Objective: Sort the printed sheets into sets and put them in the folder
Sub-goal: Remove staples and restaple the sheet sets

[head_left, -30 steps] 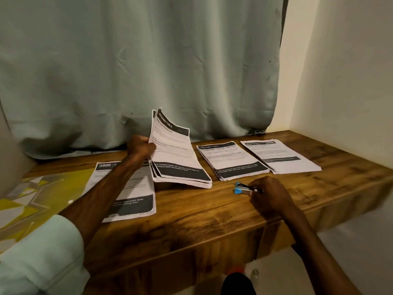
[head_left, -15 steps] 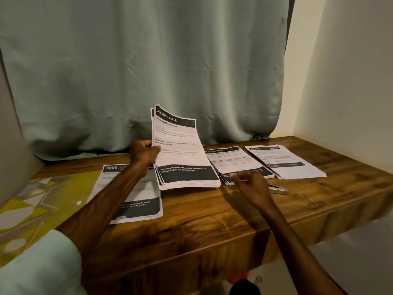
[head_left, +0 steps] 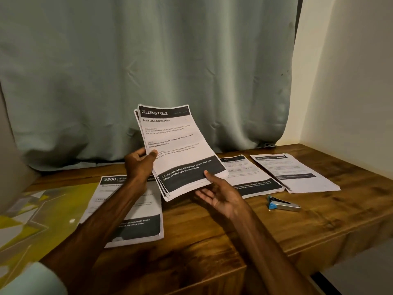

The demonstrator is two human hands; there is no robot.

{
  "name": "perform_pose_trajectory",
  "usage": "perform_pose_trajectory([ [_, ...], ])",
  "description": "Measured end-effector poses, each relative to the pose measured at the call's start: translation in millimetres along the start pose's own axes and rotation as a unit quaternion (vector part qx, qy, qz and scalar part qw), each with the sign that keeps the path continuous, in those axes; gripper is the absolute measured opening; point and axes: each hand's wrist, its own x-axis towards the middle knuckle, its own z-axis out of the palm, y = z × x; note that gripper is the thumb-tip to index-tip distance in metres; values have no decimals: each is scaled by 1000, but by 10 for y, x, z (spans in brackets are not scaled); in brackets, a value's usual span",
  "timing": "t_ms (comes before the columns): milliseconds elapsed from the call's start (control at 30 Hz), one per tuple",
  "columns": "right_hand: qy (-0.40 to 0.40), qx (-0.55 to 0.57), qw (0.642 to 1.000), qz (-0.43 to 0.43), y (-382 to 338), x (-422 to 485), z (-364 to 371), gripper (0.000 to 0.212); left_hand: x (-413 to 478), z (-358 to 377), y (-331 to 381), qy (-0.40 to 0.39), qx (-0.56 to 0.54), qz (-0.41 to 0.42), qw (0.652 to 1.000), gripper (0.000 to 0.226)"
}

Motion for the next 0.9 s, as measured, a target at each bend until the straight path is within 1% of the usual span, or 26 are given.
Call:
perform_pose_trajectory([
  [67, 23, 35, 998, -38, 35, 70, 77, 39, -38, 73, -87, 1, -34, -5, 999, 30],
  [133, 59, 30, 994, -90, 7, 168, 115, 35, -55, 141, -194, -5, -51, -9, 999, 28],
  [233, 111, -55, 978, -165, -148, 295, 105, 34, -51, 125, -280, -43, -52, -25, 997, 26],
  [300, 125, -134, 961, -205, -335, 382, 66, 35, 41, 62, -253, -75, -76, -41, 993, 27],
  [367, 113, -186, 945, -245, -526, 428, 4, 22, 183, -52, -197, -97, -101, -47, 989, 30],
  [400, 105, -207, 938, -258, -610, 444, -27, 18, 253, -115, -158, -112, -102, -47, 987, 33],
  [500, 97, -258, 921, -275, -798, 494, -104, 17, 410, -264, -39, -183, -73, -65, 978, 38],
  [567, 101, -263, 919, -276, -851, 558, -182, 19, 463, -320, 1, -250, -40, -90, 963, 51],
  [633, 111, -258, 918, -280, -824, 604, -268, 23, 483, -355, 7, -309, 14, -106, 945, 76],
  [667, 114, -261, 916, -284, -797, 610, -297, 26, 486, -355, 9, -326, 40, -108, 938, 85],
  [700, 112, -264, 915, -283, -751, 611, -323, 27, 477, -339, -9, -334, 58, -108, 935, 83],
  [800, 91, -274, 915, -282, -688, 596, -342, 16, 394, -204, -57, -319, 52, -109, 940, 48],
  [900, 87, -267, 914, -294, -700, 556, -341, 14, 327, -95, -170, -288, 39, -96, 952, 41],
])
